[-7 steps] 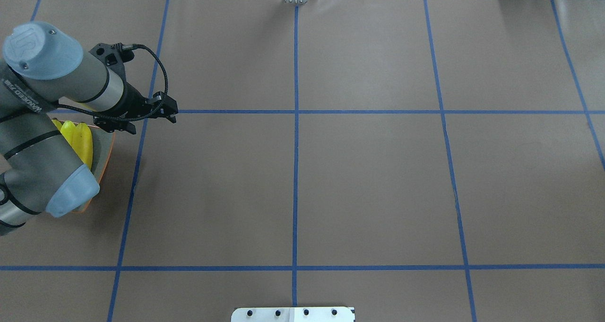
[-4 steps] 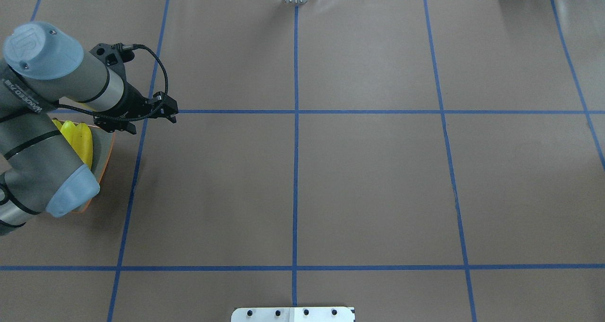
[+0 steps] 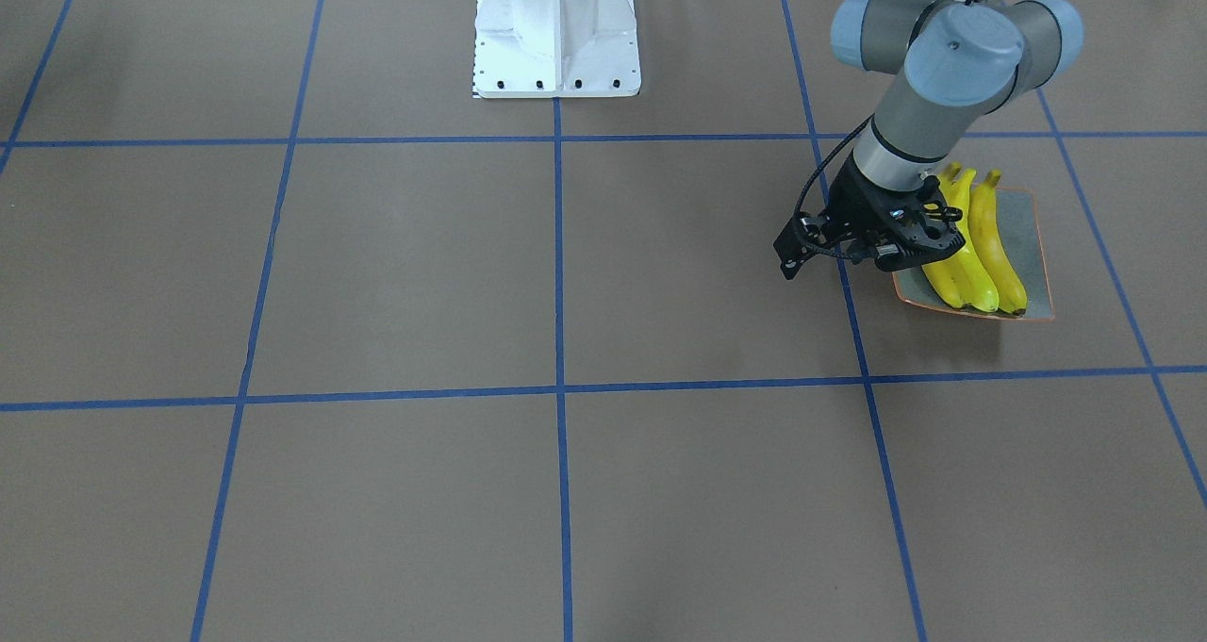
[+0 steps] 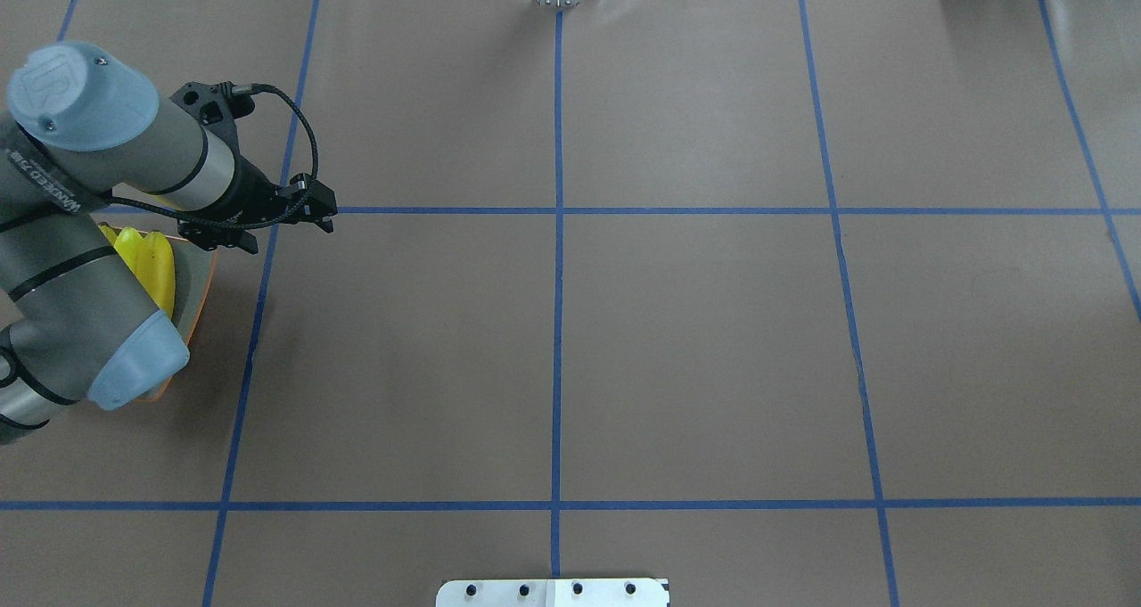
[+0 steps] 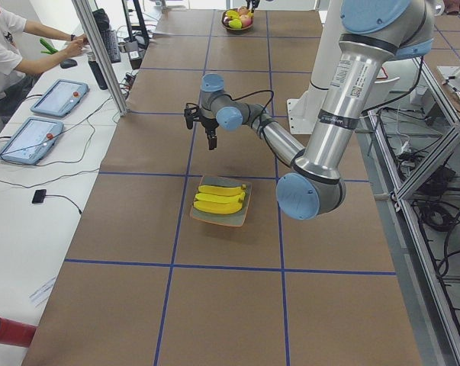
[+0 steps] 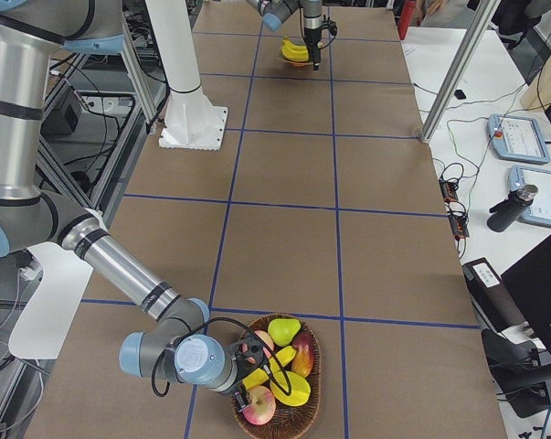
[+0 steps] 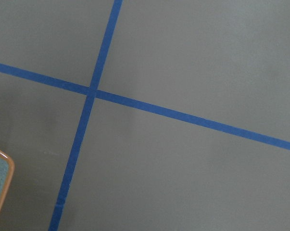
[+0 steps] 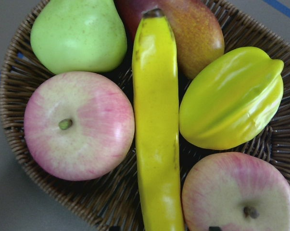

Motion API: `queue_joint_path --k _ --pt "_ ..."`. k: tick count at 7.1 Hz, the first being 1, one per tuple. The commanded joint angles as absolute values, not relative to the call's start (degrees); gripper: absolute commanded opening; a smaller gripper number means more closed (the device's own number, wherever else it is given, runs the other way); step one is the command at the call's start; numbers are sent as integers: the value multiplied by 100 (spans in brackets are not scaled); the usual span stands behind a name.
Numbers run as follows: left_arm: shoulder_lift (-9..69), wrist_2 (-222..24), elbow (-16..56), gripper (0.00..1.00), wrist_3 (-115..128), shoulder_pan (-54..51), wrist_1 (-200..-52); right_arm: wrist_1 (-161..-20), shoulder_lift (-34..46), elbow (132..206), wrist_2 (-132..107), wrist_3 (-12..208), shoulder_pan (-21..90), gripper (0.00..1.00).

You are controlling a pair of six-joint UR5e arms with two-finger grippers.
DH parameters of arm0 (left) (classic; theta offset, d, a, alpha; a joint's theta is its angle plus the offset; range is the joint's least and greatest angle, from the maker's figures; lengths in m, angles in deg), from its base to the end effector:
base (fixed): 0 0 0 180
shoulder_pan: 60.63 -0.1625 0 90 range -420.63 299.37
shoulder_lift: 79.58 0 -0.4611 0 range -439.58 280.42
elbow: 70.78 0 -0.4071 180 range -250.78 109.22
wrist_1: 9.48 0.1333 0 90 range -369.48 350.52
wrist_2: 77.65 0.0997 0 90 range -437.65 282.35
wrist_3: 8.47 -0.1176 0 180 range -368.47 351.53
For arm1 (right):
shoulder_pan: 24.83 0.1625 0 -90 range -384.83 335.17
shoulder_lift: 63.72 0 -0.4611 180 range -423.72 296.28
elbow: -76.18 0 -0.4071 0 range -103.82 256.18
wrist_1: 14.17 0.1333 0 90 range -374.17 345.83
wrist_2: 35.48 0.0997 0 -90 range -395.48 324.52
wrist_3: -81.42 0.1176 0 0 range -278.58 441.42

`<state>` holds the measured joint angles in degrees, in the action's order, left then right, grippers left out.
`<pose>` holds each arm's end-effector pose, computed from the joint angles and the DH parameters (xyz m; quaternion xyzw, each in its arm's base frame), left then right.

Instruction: Transfer all bananas from basket to plate

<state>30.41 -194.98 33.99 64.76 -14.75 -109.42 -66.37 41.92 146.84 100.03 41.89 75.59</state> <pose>0.3861 -0.5121 0.3678 0.0055 0.4292 -0.1389 0.8924 0.1052 -0.2988 0.9173 0.1838 -0.3409 -0.2409 0.8899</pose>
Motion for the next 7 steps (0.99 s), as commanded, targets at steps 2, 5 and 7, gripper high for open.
queue_joint_path --k 2,5,7 --pt "3072 -19498 3399 100 6483 -1484 -10942 -6646 4193 14597 9891 4003 7598 61" --pt "3072 -19498 3399 100 6491 -1484 -10942 -6699 4193 14597 9891 3994 7598 44" --pt "3081 -19498 3407 100 6526 -1484 -10942 -6708 4184 14597 9900 3994 7607 2"
